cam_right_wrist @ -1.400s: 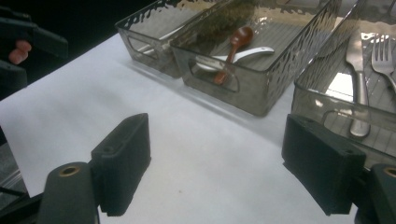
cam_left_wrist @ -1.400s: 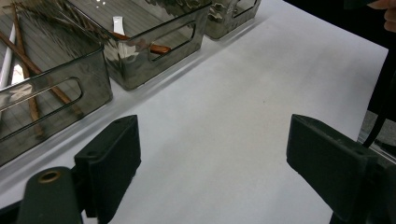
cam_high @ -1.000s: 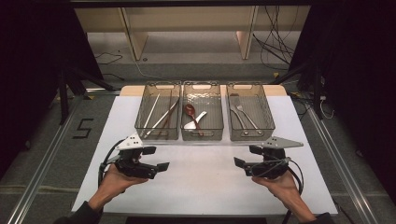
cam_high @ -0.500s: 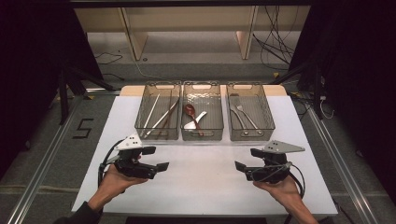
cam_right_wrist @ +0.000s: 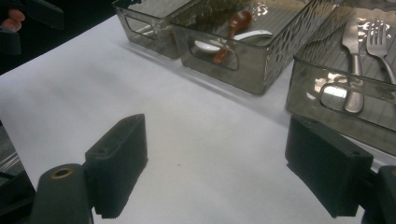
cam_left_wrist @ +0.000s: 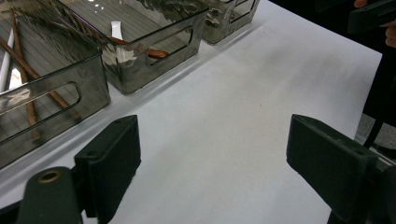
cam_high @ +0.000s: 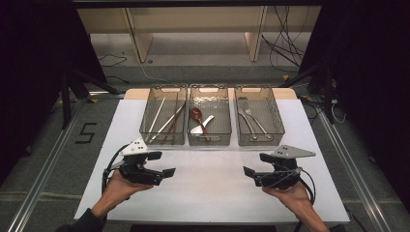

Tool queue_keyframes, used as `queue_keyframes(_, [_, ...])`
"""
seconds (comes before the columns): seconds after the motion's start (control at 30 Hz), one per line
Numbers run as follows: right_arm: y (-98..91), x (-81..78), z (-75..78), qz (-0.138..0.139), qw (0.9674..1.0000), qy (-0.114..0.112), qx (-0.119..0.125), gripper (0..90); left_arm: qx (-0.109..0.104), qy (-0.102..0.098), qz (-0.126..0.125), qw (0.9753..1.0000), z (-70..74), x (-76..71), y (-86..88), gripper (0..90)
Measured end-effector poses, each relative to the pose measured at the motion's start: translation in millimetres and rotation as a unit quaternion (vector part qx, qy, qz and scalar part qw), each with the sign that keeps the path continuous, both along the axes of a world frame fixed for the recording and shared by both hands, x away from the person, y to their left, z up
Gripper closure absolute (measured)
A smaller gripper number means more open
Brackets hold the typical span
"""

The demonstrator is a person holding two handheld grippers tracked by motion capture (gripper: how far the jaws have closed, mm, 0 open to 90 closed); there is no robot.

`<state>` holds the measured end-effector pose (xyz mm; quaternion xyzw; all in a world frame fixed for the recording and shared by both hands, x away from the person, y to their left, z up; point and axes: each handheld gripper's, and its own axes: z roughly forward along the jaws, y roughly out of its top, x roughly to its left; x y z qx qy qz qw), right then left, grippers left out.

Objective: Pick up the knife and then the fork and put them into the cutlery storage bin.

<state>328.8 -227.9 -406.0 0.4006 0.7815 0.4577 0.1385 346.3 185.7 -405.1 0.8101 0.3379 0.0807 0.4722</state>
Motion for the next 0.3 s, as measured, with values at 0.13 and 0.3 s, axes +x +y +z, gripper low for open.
queue_keyframes(0.13, [0.0, 0.1, 0.0, 0.001, 1.0000, 0.001, 0.000, 21.8, 0.000, 0.001, 0.000, 1.0000, -0.2, 0.0, -0.1, 17.1])
queue_keyframes(0.3, [0.2, 0.2, -0.2, 0.001, 1.0000, 0.001, -0.002, 21.8, 0.002, 0.001, 0.000, 1.0000, -0.3, 0.5, 0.5, 17.1])
